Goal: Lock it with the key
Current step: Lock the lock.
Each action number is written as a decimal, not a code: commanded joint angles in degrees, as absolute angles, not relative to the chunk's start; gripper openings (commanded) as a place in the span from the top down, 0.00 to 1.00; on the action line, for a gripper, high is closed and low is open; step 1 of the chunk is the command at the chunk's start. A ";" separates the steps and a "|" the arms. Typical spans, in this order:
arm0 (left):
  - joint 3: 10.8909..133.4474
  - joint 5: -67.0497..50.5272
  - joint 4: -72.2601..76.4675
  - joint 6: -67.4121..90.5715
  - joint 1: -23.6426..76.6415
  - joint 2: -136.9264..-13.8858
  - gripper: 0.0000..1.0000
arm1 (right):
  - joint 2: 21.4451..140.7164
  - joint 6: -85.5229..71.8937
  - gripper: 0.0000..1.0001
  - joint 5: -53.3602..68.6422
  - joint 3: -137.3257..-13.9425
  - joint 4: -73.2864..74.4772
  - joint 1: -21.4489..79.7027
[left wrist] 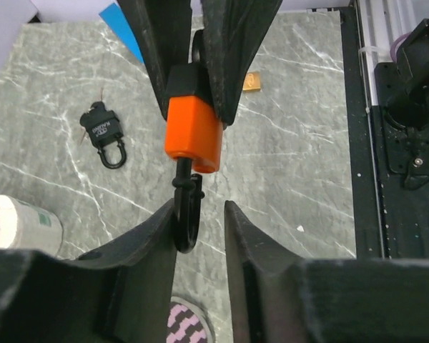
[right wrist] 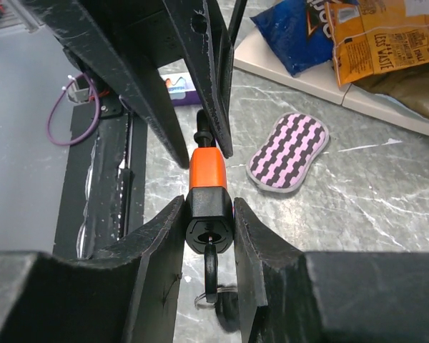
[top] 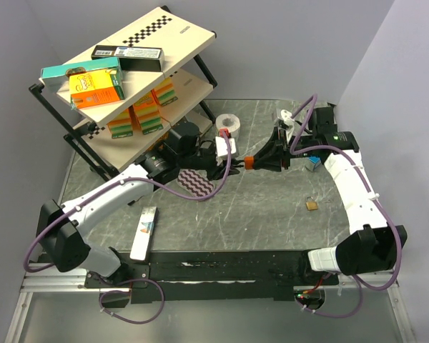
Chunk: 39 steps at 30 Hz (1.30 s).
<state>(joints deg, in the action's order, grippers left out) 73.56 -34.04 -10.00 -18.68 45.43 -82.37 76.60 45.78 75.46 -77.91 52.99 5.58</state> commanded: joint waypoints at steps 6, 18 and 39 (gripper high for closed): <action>76.38 -35.33 -11.08 -17.05 45.00 -81.47 0.75 | 72.86 49.65 1.00 78.22 -77.26 53.87 5.19; 77.78 -40.24 -12.04 -12.49 43.51 -81.74 0.99 | 73.39 55.71 0.45 77.08 -77.87 58.61 5.19; 83.40 -49.39 -18.11 -15.20 41.84 -86.39 0.99 | 77.34 67.67 0.37 73.65 -80.16 66.36 6.06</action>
